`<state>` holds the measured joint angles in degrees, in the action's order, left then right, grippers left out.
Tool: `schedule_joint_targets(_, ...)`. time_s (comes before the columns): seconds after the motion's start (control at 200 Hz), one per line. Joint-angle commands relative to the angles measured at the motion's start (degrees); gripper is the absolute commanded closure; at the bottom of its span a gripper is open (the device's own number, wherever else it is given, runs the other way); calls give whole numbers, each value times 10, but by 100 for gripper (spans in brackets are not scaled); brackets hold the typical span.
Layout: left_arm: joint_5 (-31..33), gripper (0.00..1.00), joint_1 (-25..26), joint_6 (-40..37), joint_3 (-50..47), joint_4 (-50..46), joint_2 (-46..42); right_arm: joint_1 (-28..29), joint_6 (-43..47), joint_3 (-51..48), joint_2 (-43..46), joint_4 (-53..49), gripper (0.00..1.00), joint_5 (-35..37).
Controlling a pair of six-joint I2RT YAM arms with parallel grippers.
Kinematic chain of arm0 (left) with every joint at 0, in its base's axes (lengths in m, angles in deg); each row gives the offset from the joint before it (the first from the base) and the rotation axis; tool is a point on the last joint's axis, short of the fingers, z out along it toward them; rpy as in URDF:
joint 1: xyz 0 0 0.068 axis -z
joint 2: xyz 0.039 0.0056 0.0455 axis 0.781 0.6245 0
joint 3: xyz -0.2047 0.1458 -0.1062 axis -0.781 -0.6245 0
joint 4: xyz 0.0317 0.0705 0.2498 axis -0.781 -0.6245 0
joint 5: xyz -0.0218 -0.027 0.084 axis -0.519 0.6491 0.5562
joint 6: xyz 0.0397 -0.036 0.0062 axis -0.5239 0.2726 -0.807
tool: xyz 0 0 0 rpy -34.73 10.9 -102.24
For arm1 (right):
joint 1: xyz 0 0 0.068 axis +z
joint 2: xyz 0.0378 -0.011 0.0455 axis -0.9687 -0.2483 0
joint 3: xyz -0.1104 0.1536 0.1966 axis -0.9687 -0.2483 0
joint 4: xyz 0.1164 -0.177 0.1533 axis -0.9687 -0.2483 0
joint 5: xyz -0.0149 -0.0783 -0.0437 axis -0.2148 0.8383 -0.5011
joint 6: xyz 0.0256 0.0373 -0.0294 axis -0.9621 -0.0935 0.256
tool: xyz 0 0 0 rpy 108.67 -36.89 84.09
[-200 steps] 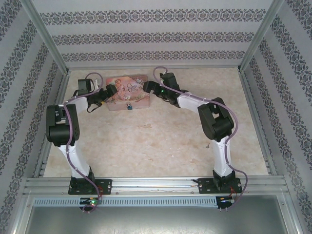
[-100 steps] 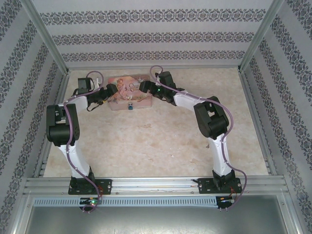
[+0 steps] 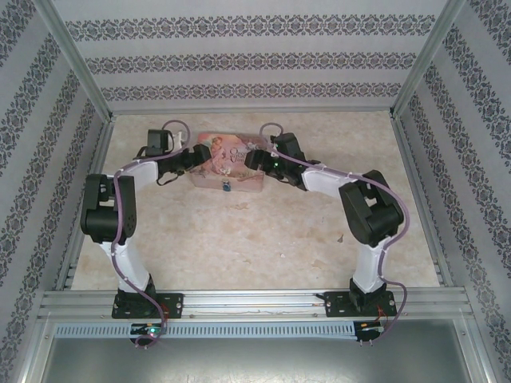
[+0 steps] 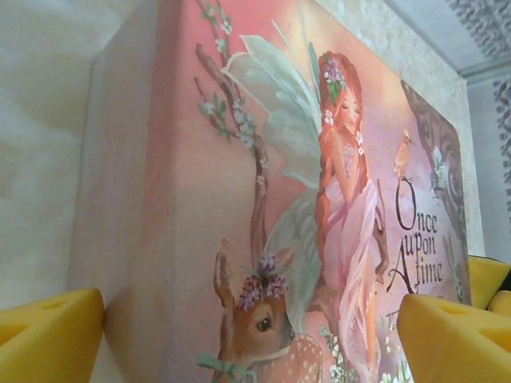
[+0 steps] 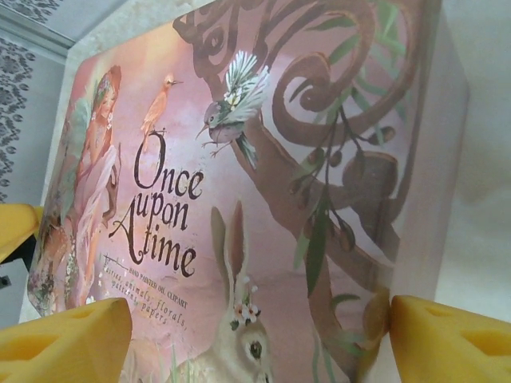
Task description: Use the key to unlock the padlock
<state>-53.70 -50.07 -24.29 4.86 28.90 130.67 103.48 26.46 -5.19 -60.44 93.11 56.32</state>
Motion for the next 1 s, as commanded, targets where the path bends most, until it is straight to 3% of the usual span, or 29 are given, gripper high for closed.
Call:
schedule_joint_targets(0.0, -50, 8, 60, -1, -17, -9, -27, 15, 5, -50, 57, 32, 20, -27)
schedule_joint_targets(0.5, 9, 8, 198, 54, -30, 48, -17, 10, 28, -259, 294, -41, 20, 42)
schedule_joint_targets(0.789, 51, 6, 210, 52, -33, 34, -24, 6, 35, -291, 354, -100, 19, 78)
schedule_joint_targets(0.994, 84, 2, 196, 17, 4, -25, -38, -1, 62, -261, 384, -199, 10, 142)
